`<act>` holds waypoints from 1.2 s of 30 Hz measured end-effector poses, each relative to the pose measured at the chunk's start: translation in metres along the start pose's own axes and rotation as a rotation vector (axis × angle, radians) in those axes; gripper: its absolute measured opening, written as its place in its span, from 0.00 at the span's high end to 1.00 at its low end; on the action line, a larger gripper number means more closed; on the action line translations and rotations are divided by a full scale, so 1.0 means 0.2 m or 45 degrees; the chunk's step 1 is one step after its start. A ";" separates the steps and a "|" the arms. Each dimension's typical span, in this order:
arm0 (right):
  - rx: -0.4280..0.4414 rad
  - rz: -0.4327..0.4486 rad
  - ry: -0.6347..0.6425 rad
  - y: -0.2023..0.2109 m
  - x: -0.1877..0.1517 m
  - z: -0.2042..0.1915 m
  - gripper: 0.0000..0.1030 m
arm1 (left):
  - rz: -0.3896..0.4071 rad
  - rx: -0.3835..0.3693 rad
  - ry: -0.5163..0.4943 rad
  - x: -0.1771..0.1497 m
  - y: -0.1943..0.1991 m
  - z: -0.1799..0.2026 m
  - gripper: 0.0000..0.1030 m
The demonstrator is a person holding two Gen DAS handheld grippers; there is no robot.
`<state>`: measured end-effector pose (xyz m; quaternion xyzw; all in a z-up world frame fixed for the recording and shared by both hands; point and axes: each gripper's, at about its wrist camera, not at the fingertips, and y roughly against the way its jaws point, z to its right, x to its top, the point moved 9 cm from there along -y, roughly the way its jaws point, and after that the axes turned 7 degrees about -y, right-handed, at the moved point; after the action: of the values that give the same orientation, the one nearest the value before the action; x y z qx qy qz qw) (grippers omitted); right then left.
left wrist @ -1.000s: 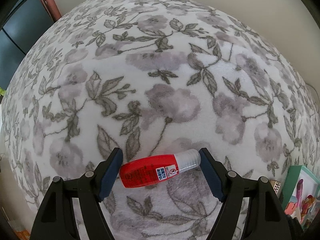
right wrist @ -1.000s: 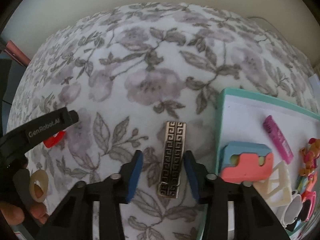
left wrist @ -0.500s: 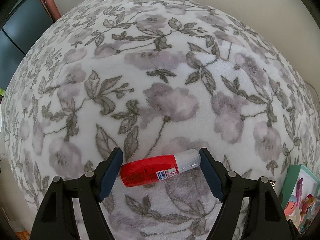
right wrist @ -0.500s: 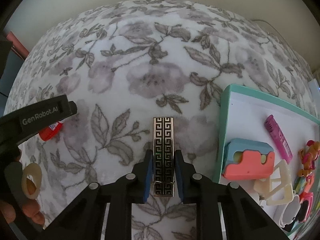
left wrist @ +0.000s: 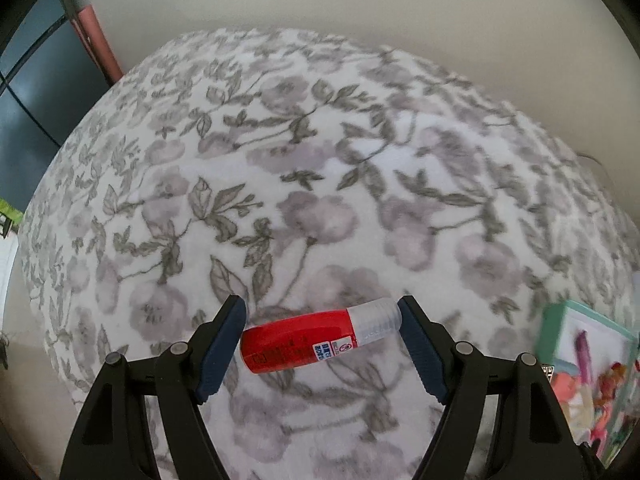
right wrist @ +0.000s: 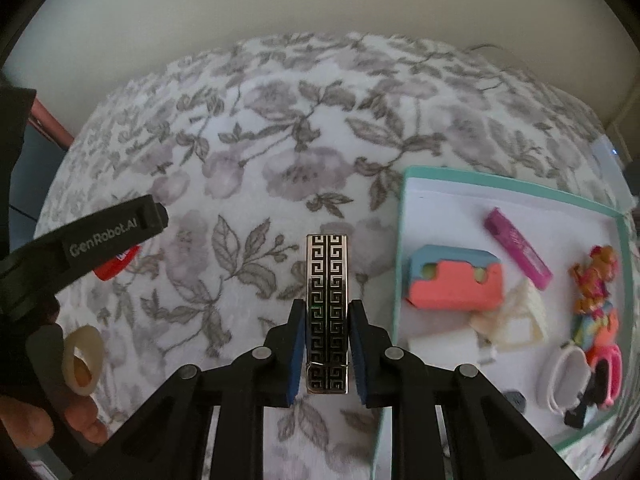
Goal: Organize rigid objects
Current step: 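Carry the glue bottle and bracelet into the tray and open both grippers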
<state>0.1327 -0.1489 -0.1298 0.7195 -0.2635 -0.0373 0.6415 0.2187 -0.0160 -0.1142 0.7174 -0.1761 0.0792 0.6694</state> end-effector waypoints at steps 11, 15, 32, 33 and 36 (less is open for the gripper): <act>-0.040 0.122 -0.173 0.27 -0.08 0.31 0.79 | 0.192 -0.068 -0.122 -0.12 0.39 0.23 0.24; -0.128 0.157 -0.256 0.34 -0.14 0.52 0.79 | 0.218 -0.113 -0.209 -0.21 0.47 0.39 0.24; -0.184 0.108 -0.501 0.31 -0.25 0.96 0.78 | -0.017 -0.390 -0.454 -0.61 0.40 0.95 0.24; -0.182 0.101 -0.499 0.30 -0.25 0.96 0.78 | -0.022 -0.389 -0.455 -0.61 0.39 0.95 0.24; -0.188 0.088 -0.494 0.29 -0.26 0.96 0.78 | -0.043 -0.395 -0.462 -0.63 0.38 0.97 0.24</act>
<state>-0.0061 -0.3014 -0.1231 0.6405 -0.4030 -0.1723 0.6307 0.0510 -0.1914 -0.1059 0.6112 -0.2915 -0.0905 0.7302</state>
